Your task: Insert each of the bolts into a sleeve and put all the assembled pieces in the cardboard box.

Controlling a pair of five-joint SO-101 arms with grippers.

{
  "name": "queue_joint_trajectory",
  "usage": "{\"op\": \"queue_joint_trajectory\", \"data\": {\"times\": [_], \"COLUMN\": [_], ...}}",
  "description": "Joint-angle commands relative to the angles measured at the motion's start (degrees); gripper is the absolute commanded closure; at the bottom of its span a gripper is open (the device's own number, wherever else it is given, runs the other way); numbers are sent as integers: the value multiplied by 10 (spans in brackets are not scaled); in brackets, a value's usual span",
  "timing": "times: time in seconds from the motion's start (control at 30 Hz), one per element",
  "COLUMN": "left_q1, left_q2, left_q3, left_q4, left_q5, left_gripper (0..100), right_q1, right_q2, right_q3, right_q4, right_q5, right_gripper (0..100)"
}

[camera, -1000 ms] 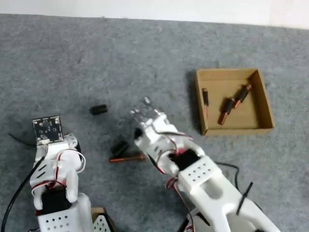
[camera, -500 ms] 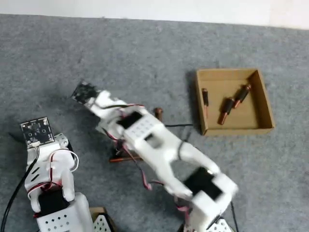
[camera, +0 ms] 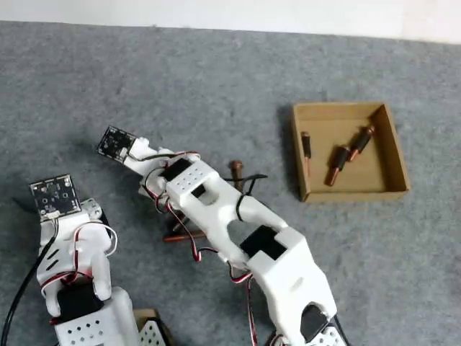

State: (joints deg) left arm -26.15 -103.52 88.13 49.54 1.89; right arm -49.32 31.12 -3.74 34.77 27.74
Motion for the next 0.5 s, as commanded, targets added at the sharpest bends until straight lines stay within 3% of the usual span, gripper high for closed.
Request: {"op": "queue_joint_trajectory", "data": {"times": [0.0, 0.47], "left_q1": [-7, -7], "left_q2": [-7, -7], "left_q3": [-7, -2], "left_q4": [-13, -25], "left_q5": [6, 6], "left_gripper": [994, 993], "right_q1": [-3, -10], "right_q2": [-11, 58], "right_q3": [-29, -35], "right_q4": [2, 2], "right_q5": [5, 7], "right_gripper": [815, 815]}}
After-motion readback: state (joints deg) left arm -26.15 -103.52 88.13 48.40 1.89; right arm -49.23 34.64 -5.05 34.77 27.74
